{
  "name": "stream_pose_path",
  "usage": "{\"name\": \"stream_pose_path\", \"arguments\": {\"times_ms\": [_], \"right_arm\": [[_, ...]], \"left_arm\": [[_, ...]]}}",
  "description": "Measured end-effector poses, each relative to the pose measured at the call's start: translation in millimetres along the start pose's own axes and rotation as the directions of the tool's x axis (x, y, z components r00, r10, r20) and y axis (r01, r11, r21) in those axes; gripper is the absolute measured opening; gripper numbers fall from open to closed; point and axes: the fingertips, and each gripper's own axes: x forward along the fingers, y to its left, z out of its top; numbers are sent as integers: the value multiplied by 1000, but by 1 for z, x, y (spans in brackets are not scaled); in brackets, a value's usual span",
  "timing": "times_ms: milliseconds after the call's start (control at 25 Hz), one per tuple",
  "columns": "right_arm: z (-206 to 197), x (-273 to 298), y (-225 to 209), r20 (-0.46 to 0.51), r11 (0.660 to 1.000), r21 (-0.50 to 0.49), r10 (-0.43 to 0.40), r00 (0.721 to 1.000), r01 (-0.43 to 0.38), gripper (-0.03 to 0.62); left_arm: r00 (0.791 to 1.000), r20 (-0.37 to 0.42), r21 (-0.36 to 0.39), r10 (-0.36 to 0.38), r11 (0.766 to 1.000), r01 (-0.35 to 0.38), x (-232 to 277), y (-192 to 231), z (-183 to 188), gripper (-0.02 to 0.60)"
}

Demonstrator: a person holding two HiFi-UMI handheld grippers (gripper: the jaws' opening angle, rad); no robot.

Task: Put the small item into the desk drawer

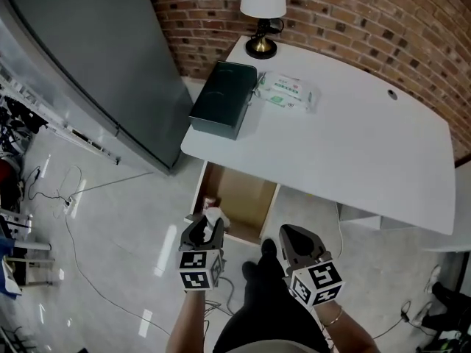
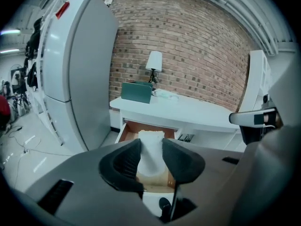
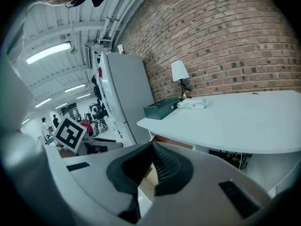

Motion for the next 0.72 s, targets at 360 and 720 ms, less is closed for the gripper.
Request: {"name": "stream_pose_path", "arguments": {"times_ms": [360, 720], "right_arm": [[-20, 15, -42, -25, 998, 44, -35, 999, 36, 8], [-33, 22, -82, -37, 993, 90, -79, 996, 82, 8]], "left_arm": [[989, -141, 107, -44, 992, 59, 84, -19, -32, 166], [964, -262, 147, -48, 985, 89, 163, -31, -66, 166]]}}
